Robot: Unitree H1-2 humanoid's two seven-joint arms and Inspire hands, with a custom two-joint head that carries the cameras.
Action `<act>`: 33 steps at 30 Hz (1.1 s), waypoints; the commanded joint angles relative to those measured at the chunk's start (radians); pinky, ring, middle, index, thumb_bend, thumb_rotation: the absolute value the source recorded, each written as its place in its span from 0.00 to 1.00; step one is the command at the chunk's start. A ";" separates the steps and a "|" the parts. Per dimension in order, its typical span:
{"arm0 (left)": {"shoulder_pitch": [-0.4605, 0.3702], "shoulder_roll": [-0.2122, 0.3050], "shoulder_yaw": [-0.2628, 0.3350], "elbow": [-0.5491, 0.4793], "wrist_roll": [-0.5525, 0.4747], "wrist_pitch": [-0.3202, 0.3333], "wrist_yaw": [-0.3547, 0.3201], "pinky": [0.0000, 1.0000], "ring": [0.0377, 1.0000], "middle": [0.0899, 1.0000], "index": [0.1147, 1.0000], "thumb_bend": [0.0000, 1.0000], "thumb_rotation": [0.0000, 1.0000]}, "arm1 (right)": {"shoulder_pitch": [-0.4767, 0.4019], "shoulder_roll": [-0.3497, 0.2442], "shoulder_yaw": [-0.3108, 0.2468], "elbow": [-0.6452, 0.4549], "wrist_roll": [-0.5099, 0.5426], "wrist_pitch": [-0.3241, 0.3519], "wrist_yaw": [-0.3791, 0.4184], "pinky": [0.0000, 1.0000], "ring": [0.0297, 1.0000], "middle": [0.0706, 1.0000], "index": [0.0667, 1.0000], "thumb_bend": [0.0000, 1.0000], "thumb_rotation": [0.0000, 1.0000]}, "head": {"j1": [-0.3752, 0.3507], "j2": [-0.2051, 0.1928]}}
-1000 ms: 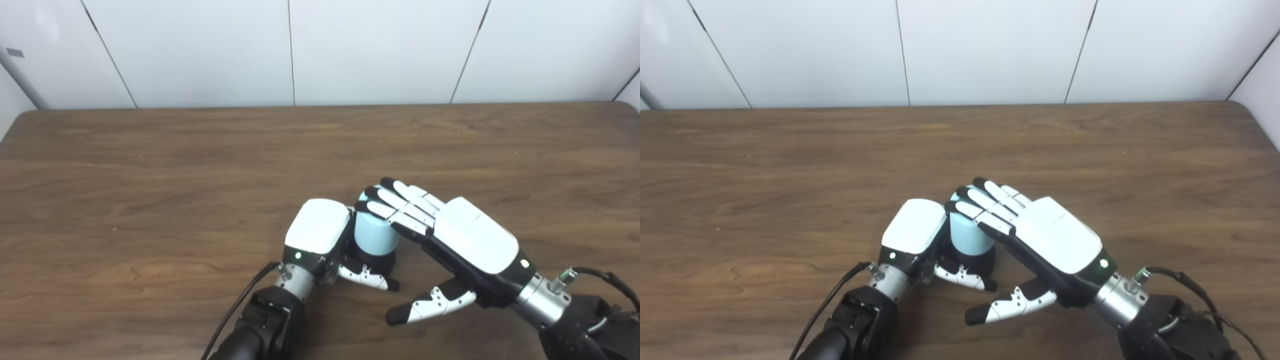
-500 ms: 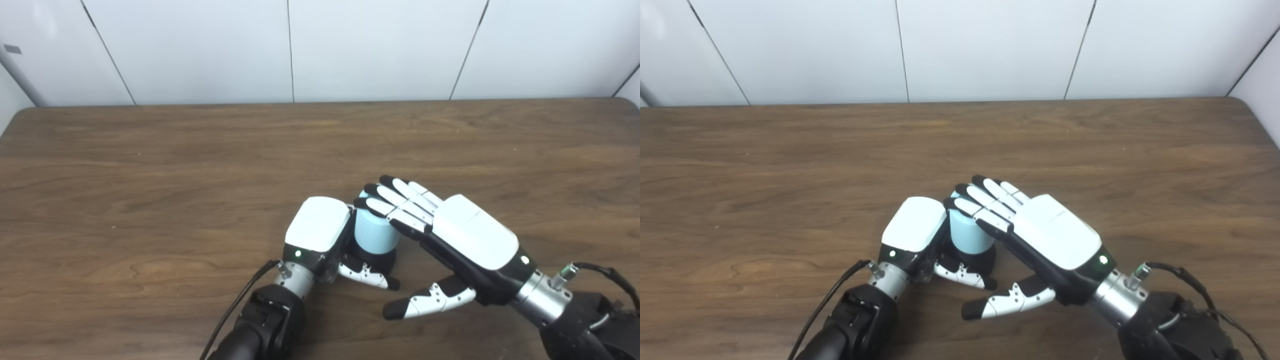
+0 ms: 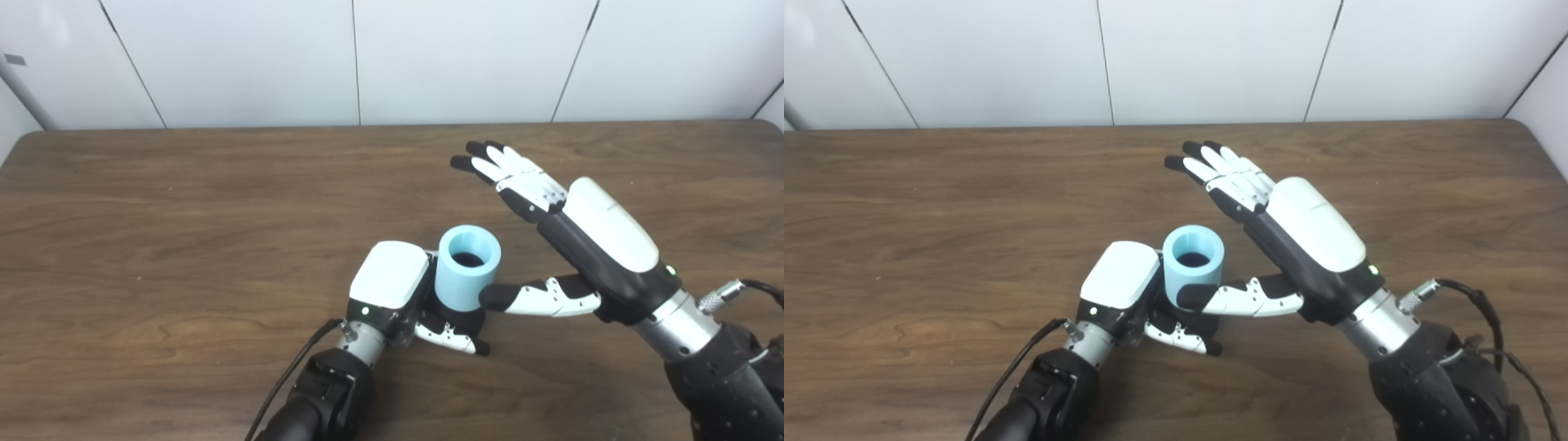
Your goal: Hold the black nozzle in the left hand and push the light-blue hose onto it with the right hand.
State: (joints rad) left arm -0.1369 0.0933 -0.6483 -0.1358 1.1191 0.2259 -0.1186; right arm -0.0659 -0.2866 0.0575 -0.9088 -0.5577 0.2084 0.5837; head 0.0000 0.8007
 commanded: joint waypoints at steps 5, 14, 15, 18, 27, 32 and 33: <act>0.055 0.022 -0.020 0.062 -0.007 0.007 -0.081 0.31 0.36 0.35 0.42 0.52 0.00 | -0.021 -0.011 -0.013 -0.003 0.010 0.010 -0.022 0.93 0.99 0.97 0.93 0.55 1.00 | 0.002 0.000; 0.014 0.038 0.009 0.038 -0.068 -0.042 -0.090 0.74 0.77 0.74 0.68 0.91 0.13 | -0.015 -0.014 -0.009 0.029 0.010 -0.008 -0.038 0.90 0.98 0.95 0.93 0.56 1.00 | 0.010 -0.005; 0.004 0.041 0.010 0.034 -0.066 -0.041 -0.097 0.75 0.78 0.76 0.70 0.93 0.15 | -0.014 -0.013 -0.008 0.032 0.009 -0.010 -0.041 0.90 0.98 0.95 0.93 0.56 1.00 | 0.010 -0.006; -0.020 0.048 0.014 0.021 -0.050 -0.041 -0.103 0.86 0.85 0.83 0.79 0.97 0.23 | -0.011 -0.012 -0.007 0.040 0.015 -0.012 -0.048 0.90 0.98 0.95 0.93 0.56 1.00 | 0.012 -0.006; -0.057 0.062 0.050 -0.018 -0.039 -0.052 -0.088 0.79 0.76 0.74 0.74 1.00 0.29 | -0.006 -0.006 0.003 0.049 -0.004 0.000 -0.056 0.88 0.98 0.95 0.94 0.58 1.00 | 0.017 -0.007; -0.064 0.060 0.080 -0.056 -0.045 -0.045 -0.133 0.48 0.54 0.57 0.60 1.00 0.26 | -0.004 -0.003 0.007 0.054 -0.014 0.004 -0.058 0.88 0.99 0.95 0.94 0.59 1.00 | 0.017 -0.008; -0.067 0.061 0.085 -0.062 -0.042 -0.046 -0.144 0.50 0.56 0.59 0.62 1.00 0.26 | -0.003 -0.002 0.008 0.055 -0.018 0.003 -0.059 0.88 0.99 0.95 0.94 0.59 1.00 | 0.017 -0.008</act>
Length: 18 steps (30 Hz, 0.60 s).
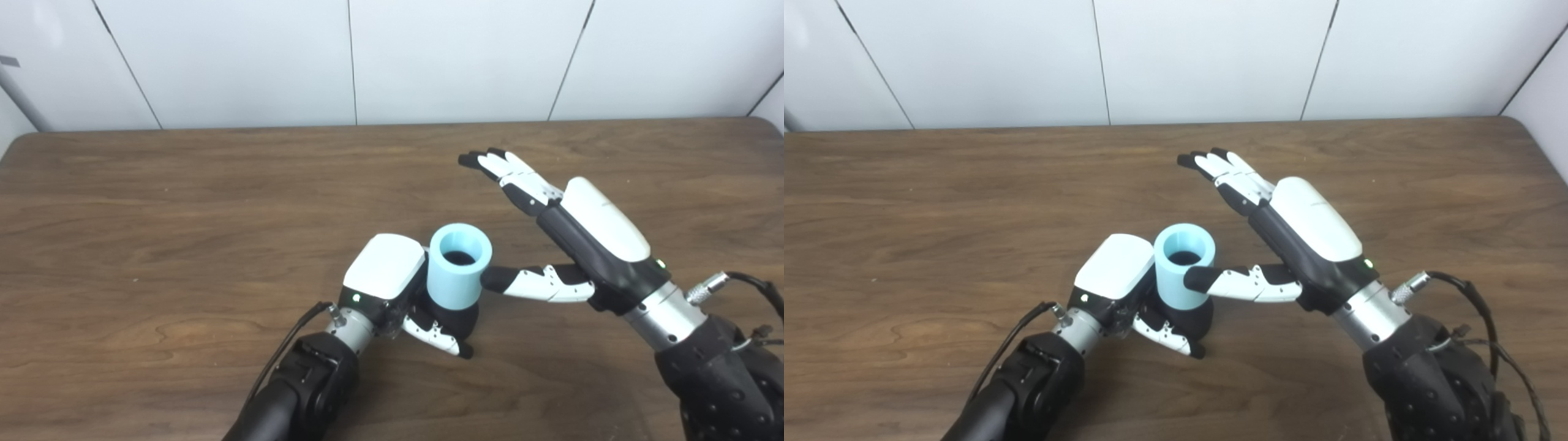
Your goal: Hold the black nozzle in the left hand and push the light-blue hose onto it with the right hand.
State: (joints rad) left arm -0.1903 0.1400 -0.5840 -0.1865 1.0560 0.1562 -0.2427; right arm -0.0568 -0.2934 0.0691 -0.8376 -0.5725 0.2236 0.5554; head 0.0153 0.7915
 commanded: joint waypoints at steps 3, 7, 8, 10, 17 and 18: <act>-0.020 0.018 0.038 -0.036 0.023 0.023 -0.055 0.56 0.63 0.64 0.68 1.00 0.26 | -0.008 0.008 -0.002 -0.014 -0.010 -0.013 -0.034 0.87 0.98 0.95 0.94 0.59 1.00 | 0.001 0.001; -0.047 0.032 0.068 -0.084 0.007 0.020 -0.145 0.78 0.80 0.79 0.78 1.00 0.29 | -0.002 0.008 -0.006 -0.010 -0.005 -0.017 -0.041 0.88 0.99 0.95 0.94 0.59 1.00 | 0.004 0.000; -0.055 0.037 0.077 -0.094 -0.003 0.016 -0.168 0.82 0.84 0.82 0.81 1.00 0.30 | -0.001 0.008 -0.007 -0.009 -0.005 -0.015 -0.041 0.88 0.99 0.95 0.94 0.59 1.00 | 0.004 0.000; -0.074 0.049 0.090 -0.115 -0.018 0.010 -0.216 0.92 0.89 0.87 0.85 1.00 0.31 | -0.001 0.008 -0.007 -0.008 -0.005 -0.013 -0.044 0.88 0.99 0.95 0.95 0.59 1.00 | 0.005 0.000; -0.115 0.076 0.127 -0.188 -0.047 0.008 -0.346 1.00 0.99 0.97 0.97 1.00 0.37 | -0.002 0.008 -0.002 0.002 -0.012 -0.019 -0.057 0.87 0.98 0.95 0.95 0.59 1.00 | 0.010 -0.004; -0.117 0.080 0.131 -0.194 -0.046 0.005 -0.353 1.00 1.00 0.98 0.98 1.00 0.37 | -0.002 0.008 -0.002 0.004 -0.012 -0.020 -0.059 0.87 0.98 0.95 0.95 0.59 1.00 | 0.011 -0.005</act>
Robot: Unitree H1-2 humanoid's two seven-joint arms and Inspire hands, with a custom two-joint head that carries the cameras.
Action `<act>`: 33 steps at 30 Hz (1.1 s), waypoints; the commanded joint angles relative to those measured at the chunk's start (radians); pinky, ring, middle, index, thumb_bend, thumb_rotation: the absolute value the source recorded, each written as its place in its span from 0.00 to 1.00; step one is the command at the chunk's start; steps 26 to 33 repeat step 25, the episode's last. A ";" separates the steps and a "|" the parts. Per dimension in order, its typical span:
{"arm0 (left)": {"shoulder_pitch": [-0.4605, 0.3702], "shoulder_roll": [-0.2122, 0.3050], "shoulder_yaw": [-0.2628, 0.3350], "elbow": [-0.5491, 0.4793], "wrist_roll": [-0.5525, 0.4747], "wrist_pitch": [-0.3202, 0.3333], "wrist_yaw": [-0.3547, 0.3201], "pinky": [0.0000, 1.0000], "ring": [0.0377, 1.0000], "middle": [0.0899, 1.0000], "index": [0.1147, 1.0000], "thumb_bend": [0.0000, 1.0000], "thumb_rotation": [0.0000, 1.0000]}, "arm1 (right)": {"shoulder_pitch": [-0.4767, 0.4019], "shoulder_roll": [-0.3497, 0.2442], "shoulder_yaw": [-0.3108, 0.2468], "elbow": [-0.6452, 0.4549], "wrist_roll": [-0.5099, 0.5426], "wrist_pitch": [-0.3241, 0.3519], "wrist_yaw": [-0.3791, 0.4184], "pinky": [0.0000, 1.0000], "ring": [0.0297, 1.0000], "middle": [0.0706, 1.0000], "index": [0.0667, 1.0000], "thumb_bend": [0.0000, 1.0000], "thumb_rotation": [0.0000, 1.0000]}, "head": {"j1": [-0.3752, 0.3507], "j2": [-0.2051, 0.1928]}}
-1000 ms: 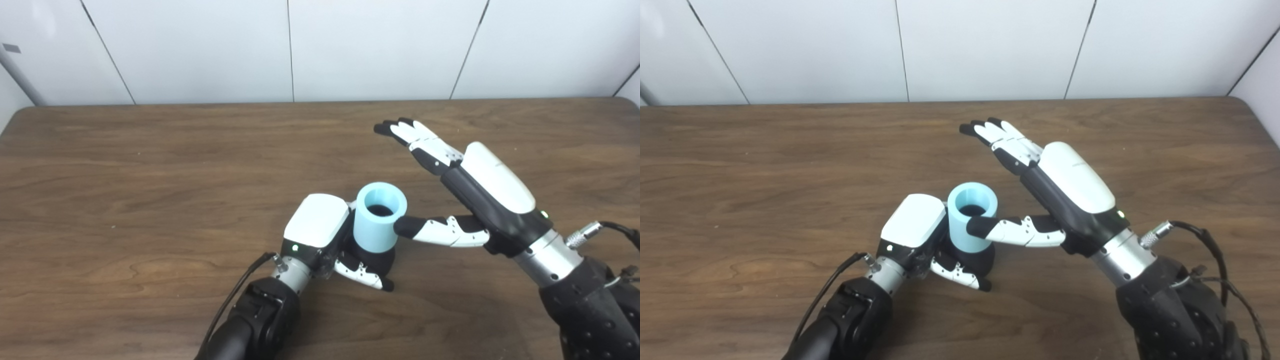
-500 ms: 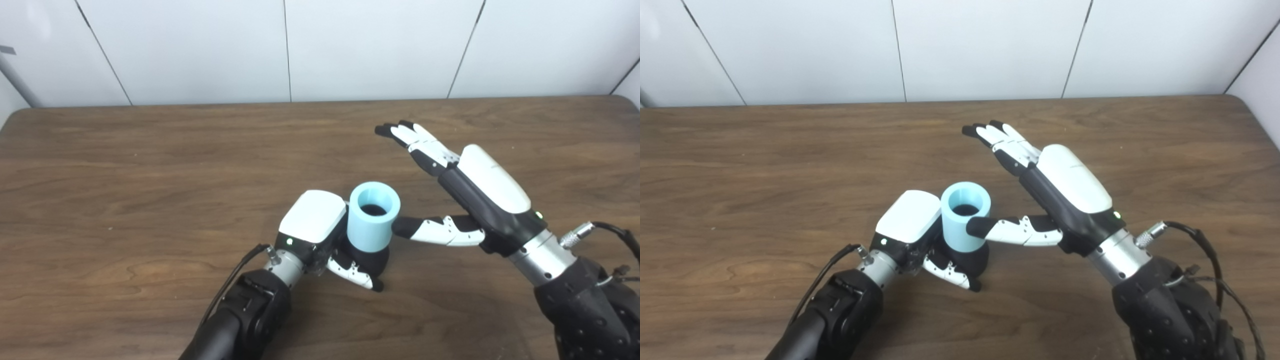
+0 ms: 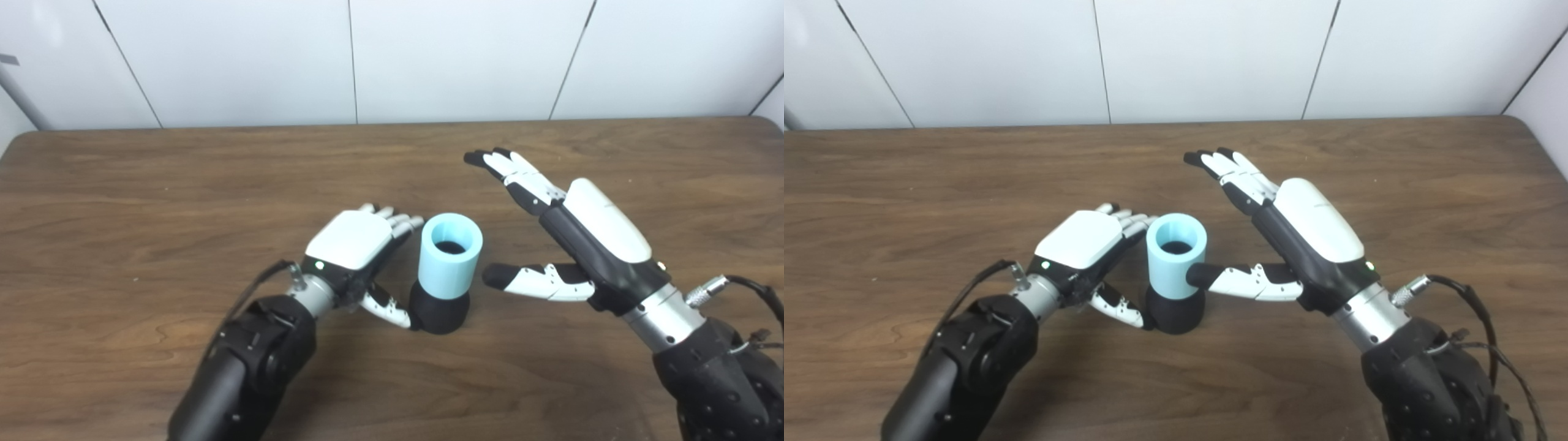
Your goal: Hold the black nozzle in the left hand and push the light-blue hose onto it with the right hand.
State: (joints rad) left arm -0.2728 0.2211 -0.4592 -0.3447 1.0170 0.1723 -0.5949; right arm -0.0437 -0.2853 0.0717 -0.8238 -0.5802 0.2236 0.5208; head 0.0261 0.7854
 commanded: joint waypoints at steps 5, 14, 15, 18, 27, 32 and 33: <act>-0.034 0.006 0.025 -0.045 -0.010 -0.019 0.000 1.00 1.00 1.00 1.00 1.00 0.39 | -0.014 0.001 0.001 -0.005 -0.010 -0.022 -0.032 0.86 0.98 0.95 0.95 0.59 1.00 | 0.001 -0.001; -0.024 0.043 0.150 -0.070 -0.150 0.004 -0.012 1.00 1.00 1.00 1.00 1.00 0.44 | 0.004 0.031 -0.024 0.027 0.026 0.005 -0.070 0.86 0.95 0.93 0.92 0.59 1.00 | -0.005 -0.002; -0.022 0.043 0.169 -0.074 -0.182 0.013 -0.013 1.00 1.00 1.00 1.00 1.00 0.44 | 0.007 0.037 -0.027 0.037 0.029 0.005 -0.079 0.86 0.95 0.93 0.92 0.58 1.00 | -0.005 -0.002; 0.006 0.021 0.275 -0.089 -0.315 0.053 0.042 0.88 0.95 0.96 0.95 0.97 0.36 | 0.017 0.075 -0.038 0.096 0.013 0.007 -0.129 0.84 0.92 0.91 0.90 0.56 1.00 | -0.008 -0.002; 0.095 -0.101 0.521 -0.068 -0.556 0.115 0.252 0.74 0.81 0.83 0.82 0.68 0.24 | 0.011 0.181 -0.069 0.260 0.043 0.008 -0.277 0.75 0.83 0.89 0.90 0.47 1.00 | -0.021 -0.001; 0.095 -0.101 0.521 -0.068 -0.556 0.115 0.252 0.74 0.81 0.83 0.82 0.68 0.24 | 0.011 0.181 -0.069 0.260 0.043 0.008 -0.277 0.75 0.83 0.89 0.90 0.47 1.00 | -0.021 -0.001; 0.095 -0.101 0.521 -0.068 -0.556 0.115 0.252 0.74 0.81 0.83 0.82 0.68 0.24 | 0.011 0.181 -0.069 0.260 0.043 0.008 -0.277 0.75 0.83 0.89 0.90 0.47 1.00 | -0.021 -0.001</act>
